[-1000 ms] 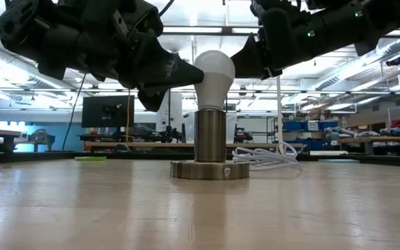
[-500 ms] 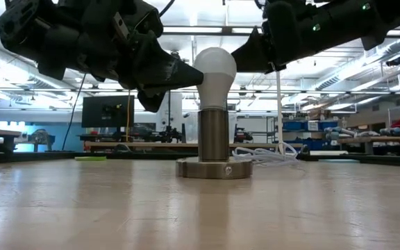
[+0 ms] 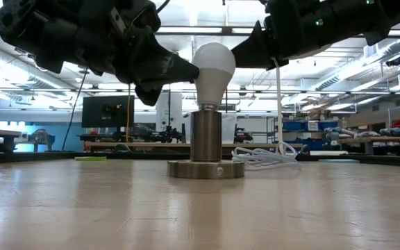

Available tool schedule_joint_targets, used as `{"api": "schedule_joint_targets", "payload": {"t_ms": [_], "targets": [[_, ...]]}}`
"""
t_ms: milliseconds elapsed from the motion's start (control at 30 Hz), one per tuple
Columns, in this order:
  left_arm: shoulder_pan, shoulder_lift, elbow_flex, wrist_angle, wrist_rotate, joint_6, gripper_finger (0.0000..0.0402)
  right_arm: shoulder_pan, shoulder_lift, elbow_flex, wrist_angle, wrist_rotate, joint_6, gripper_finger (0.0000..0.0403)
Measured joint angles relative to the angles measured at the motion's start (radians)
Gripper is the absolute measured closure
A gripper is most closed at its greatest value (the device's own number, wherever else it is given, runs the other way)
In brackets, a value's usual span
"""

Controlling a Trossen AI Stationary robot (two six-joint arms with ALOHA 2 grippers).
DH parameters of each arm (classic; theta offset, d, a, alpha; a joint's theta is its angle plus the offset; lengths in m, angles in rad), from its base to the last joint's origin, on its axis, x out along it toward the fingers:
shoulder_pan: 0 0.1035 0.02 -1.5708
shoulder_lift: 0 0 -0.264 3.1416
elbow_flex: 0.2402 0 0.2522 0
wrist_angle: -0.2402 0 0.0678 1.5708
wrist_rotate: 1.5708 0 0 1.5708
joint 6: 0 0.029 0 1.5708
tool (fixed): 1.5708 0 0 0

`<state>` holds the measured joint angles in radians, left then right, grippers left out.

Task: Screw lightbulb
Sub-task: Insert the lightbulb into the lamp

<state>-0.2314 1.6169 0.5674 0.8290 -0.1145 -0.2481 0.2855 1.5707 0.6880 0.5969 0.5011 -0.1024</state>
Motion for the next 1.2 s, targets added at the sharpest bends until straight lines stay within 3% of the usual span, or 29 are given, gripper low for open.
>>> {"api": "schedule_joint_targets", "payload": {"t_ms": [1200], "targets": [[0.0,0.0,0.001,-0.043,-0.026,-0.018,0.0399,-0.007,0.001,0.0,-0.001,-0.005,0.051,0.0401]]}}
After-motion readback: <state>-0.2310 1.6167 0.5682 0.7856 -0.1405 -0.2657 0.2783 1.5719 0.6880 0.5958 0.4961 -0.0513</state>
